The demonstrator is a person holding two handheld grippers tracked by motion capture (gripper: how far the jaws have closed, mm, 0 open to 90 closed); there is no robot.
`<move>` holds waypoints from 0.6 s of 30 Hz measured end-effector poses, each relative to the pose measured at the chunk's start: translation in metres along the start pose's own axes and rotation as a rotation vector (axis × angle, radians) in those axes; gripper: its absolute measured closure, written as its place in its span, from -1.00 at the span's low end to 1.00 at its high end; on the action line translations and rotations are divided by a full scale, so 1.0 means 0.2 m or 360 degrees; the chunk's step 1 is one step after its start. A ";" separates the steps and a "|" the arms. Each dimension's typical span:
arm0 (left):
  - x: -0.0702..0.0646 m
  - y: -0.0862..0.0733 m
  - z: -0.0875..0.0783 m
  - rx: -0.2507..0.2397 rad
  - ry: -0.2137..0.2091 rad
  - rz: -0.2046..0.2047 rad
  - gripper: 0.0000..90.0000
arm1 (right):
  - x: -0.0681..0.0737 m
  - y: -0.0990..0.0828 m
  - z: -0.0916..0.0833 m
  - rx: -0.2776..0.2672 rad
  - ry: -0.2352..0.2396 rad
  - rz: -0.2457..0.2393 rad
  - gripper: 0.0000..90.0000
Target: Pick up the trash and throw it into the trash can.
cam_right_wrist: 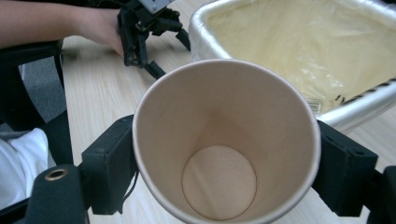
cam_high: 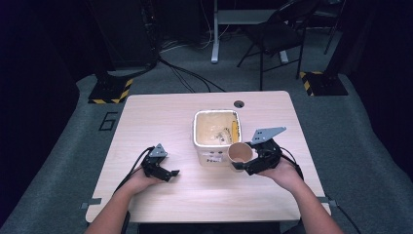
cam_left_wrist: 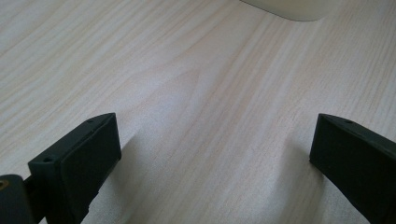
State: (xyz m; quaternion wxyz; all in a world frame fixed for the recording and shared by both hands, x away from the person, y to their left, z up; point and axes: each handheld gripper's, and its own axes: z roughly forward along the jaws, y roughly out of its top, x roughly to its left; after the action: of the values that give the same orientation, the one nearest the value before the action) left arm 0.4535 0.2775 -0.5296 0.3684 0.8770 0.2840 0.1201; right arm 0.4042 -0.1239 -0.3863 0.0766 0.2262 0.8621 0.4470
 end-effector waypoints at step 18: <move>0.00 0.00 0.00 0.0001 0.0003 -0.0003 -0.96 | -0.05 0.22 -0.07 -0.0095 -0.0097 -0.0015 -0.59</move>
State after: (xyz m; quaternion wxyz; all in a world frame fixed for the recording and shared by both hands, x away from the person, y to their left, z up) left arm 0.4545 0.2773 -0.5295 0.3679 0.8768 0.2851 0.1204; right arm 0.4220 -0.1174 -0.3434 0.1118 0.2333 0.8467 0.4650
